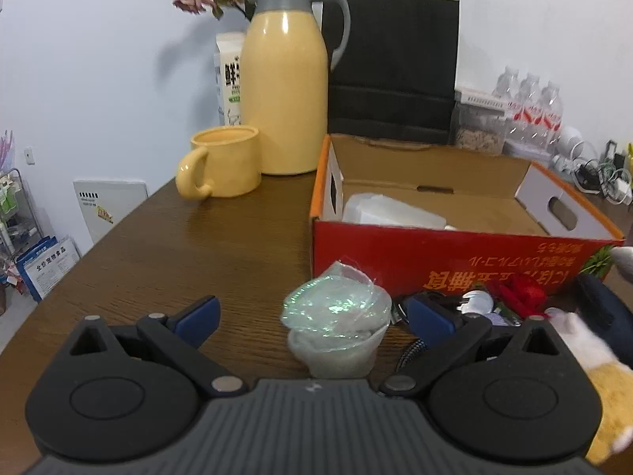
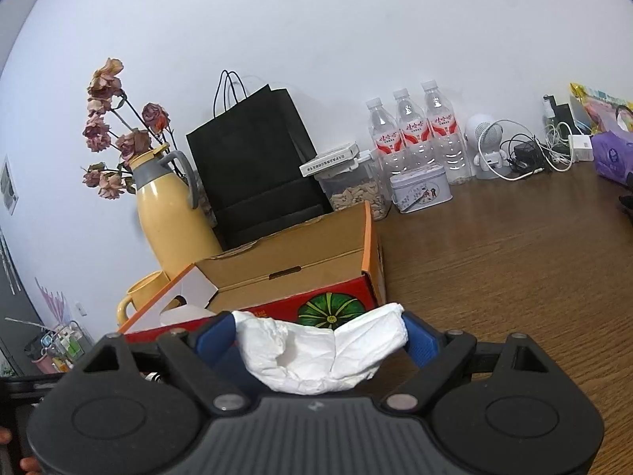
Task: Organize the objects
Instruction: 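Close the right tool on the white tissue while the left tool grasps the glittery translucent cup, then carry the tissue and glittery cup into the cardboard box and open both tools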
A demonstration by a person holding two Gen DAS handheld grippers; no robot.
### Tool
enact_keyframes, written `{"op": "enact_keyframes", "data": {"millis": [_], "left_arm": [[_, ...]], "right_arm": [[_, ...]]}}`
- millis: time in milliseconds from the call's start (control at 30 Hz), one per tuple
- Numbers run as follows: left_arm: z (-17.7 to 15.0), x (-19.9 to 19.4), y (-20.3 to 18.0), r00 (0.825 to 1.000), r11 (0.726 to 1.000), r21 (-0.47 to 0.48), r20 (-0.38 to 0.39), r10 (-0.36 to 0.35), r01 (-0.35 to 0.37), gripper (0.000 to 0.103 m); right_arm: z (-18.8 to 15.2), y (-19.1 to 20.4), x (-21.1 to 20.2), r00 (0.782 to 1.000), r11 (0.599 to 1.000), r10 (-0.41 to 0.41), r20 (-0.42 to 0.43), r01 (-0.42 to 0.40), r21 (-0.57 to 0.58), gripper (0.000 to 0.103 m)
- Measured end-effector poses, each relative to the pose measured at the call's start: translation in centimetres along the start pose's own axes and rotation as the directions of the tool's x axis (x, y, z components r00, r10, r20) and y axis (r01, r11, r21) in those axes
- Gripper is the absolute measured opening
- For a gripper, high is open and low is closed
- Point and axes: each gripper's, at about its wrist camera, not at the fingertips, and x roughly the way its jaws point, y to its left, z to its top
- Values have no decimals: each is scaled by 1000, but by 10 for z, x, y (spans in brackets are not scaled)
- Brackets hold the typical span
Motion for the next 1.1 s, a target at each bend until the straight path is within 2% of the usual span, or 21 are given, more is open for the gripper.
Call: {"op": "enact_keyframes", "data": {"millis": [133,200,233,267,300,367,867,1100], "left_arm": [[-5,10,-4,1000,1000,-16,7,-11,12,103],[-9,12,-3,1000,1000,-21,7,-13,13,92],[-10,13,-3,1000,1000,-26,4,-9,9,78],[-11,13,-1,1000,999,-32,-2,-8,8,59],[-12,14,0,1000,999,-41,-9,-15,15,50],[-12,11,3,1000,998,-51,3,-27,27,43],[-15,-15,11,996,997,-80,87,14,-7,41],[-5,-40,1,985,997,-65,171,-25,36,41]], "right_arm": [[-2,2,-2,1000,1000,4,9,-4,-13,89],[-2,3,-2,1000,1000,5,10,-5,-20,89],[-2,4,-2,1000,1000,5,10,-5,-23,89],[-2,5,-2,1000,1000,5,10,-5,-27,89],[-3,5,-2,1000,1000,6,12,-5,-30,89],[-2,5,-3,1000,999,7,15,-7,-32,89],[-4,9,-7,999,999,-1,34,3,-47,89],[-1,20,-12,997,995,-7,78,15,-99,89]]}}
